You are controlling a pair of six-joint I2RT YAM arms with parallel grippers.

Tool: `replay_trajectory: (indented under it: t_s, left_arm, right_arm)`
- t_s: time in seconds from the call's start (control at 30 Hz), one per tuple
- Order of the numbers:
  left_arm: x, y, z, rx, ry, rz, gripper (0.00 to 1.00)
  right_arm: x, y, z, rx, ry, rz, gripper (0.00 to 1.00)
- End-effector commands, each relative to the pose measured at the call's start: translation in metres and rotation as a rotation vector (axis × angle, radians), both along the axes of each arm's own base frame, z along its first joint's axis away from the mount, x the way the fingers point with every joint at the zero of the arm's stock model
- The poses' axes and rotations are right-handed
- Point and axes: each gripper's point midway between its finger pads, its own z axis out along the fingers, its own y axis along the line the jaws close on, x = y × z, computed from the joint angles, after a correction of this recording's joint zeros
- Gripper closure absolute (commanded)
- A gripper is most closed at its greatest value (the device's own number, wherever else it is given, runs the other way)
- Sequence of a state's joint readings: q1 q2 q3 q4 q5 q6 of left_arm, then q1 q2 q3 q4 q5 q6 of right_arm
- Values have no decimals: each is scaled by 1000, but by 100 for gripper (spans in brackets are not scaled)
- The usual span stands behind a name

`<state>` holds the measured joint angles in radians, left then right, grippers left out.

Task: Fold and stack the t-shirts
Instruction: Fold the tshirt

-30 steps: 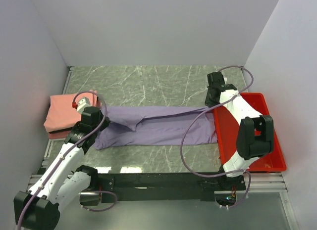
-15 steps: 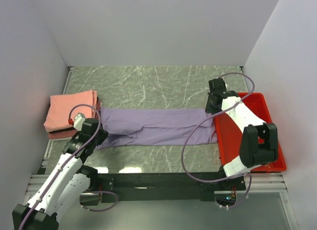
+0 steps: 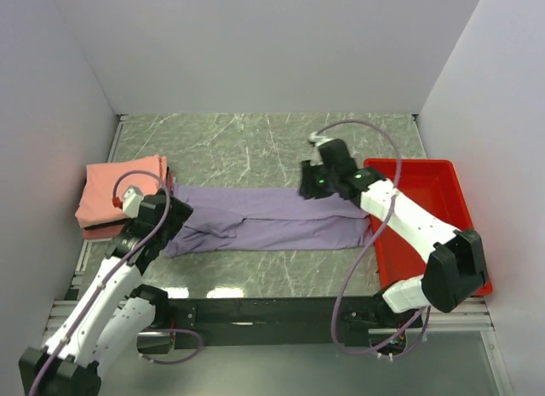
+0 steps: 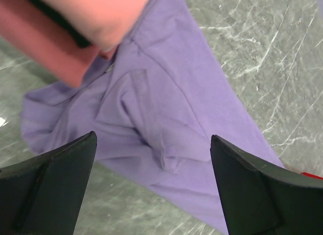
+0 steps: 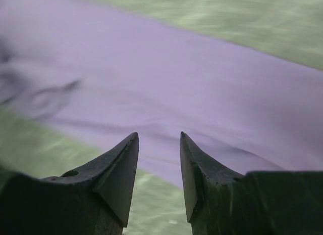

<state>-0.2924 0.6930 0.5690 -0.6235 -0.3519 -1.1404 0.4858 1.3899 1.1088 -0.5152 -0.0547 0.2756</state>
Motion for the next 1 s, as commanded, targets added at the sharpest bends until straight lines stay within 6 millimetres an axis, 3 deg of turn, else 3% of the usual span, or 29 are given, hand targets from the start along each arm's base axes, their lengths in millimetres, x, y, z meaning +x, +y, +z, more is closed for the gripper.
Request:
replay_trajectory:
  t_s: [0.0,0.03,0.07,0.13,0.17,0.2,0.27,0.4,0.47,0.77,0.97]
  left_arm:
    - [33,-11,30,12,-79,-42,0]
    - [36,-8,27,40,-63,-31,1]
    - [39,-4,18,69,-17,-14,1]
    - [48,-2,18,104,-6,-6,1]
    - [52,-2,7,123,36,-12,1]
    - [57,-4,7,125,44,-13,5]
    - [63,-3,-9,154,115,-16,8]
    - [75,3,-28,192,200,27,21]
    - [81,5,-39,205,231,35,23]
    - [107,9,-67,205,313,51,30]
    - [104,16,-84,232,405,83,40]
  right_arm:
    - [-22,93,20,219,-12,291,54]
    - [-26,109,19,230,-10,325,54]
    - [-39,133,-2,189,35,369,54]
    - [-39,157,-4,157,44,390,54]
    - [-48,174,-27,116,89,421,54]
    - [-43,187,-22,122,80,421,54]
    - [-47,196,-48,69,144,432,55]
    - [-52,216,-62,40,158,457,56]
    - [-56,222,-72,36,170,479,56]
    - [-71,243,-85,64,179,565,58]
    - [-79,256,-96,68,187,614,57]
